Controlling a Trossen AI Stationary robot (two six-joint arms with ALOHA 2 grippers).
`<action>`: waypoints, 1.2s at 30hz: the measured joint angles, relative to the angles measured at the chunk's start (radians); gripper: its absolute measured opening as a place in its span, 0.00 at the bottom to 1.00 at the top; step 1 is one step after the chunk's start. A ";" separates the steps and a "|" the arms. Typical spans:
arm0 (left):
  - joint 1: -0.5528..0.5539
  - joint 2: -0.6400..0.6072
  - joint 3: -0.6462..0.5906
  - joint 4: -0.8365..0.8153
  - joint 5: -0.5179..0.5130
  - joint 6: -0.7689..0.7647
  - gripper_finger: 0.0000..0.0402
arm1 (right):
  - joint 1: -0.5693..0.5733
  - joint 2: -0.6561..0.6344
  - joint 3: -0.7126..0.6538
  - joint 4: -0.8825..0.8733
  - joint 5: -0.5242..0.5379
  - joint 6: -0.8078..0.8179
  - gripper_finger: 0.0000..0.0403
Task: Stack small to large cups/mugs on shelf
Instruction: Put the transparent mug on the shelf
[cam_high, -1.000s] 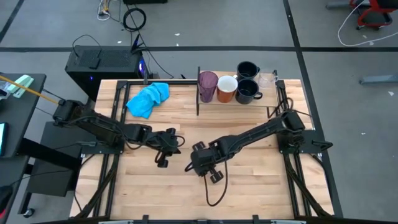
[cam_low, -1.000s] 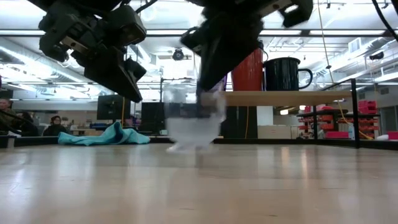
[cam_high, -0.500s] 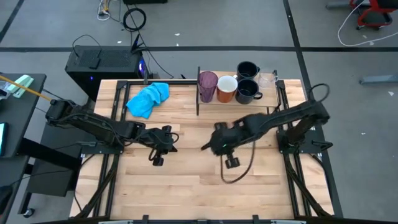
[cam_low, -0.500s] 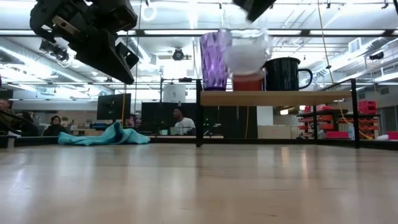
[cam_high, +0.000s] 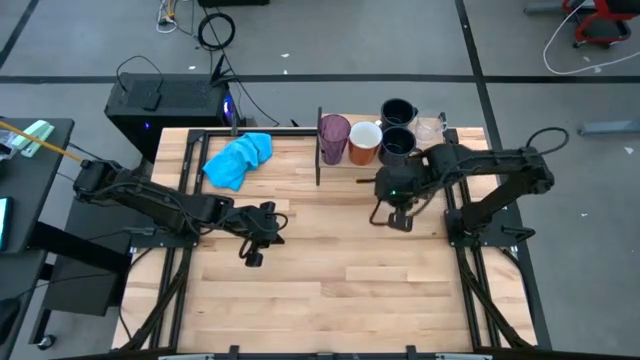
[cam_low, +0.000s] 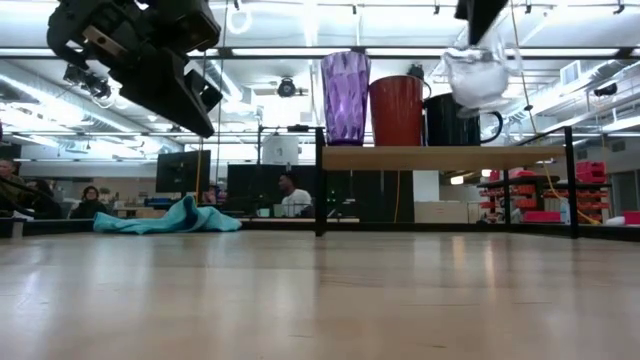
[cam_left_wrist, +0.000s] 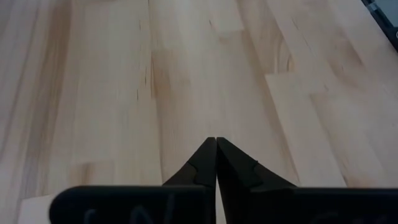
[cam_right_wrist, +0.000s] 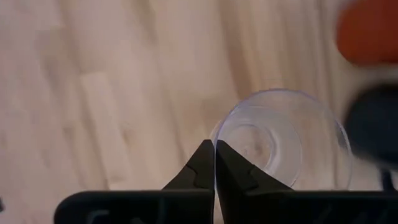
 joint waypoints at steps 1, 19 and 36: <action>0.000 0.000 0.000 -0.002 0.000 0.000 0.03 | -0.012 -0.001 0.000 -0.028 0.012 0.012 0.02; 0.000 0.000 0.000 -0.026 0.000 -0.007 0.05 | -0.295 -0.215 -0.217 -0.088 0.050 -0.046 0.02; 0.000 0.000 0.000 -0.025 0.000 -0.008 0.06 | -0.431 -0.303 -0.285 -0.011 0.104 -0.100 0.02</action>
